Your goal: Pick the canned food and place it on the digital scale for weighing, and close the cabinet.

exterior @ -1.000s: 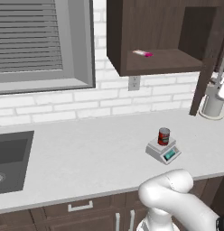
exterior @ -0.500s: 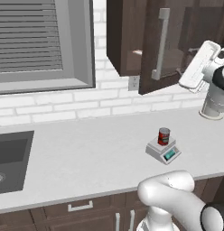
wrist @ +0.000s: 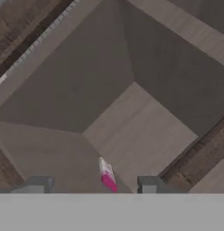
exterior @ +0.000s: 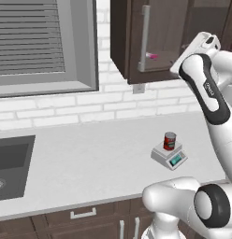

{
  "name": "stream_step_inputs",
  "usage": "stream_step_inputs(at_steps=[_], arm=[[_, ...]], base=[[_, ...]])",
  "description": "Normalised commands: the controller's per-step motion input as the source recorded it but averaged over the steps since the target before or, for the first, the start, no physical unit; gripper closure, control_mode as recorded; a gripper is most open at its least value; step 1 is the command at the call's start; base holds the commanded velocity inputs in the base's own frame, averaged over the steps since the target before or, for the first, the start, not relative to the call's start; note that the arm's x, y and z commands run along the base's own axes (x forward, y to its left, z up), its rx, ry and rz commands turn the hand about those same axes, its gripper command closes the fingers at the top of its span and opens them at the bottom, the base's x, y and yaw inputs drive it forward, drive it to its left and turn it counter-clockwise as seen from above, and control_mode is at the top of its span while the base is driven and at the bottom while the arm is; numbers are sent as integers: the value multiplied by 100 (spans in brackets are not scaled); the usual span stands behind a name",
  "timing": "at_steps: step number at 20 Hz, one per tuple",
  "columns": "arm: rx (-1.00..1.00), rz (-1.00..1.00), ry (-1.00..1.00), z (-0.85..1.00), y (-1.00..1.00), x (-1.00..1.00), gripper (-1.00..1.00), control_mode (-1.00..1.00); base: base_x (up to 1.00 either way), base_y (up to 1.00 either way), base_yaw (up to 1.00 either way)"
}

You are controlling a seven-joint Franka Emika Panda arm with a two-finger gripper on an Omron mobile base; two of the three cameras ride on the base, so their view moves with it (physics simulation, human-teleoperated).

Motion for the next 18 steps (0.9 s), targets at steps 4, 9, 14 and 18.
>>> stream_step_inputs(at_steps=[4, 9, 14, 18], arm=[[0, 0, 0, -16, 0, 75, -100, -100], [0, -5, 0, -20, 0, 86, -100, -100], [0, -10, -4, -20, 0, 23, -100, -100], [0, -21, 0, -19, -2, -18, -100, -100]], base=[[0, 0, 0], [0, 0, 0], [0, 0, 0], [0, 0, 0]])
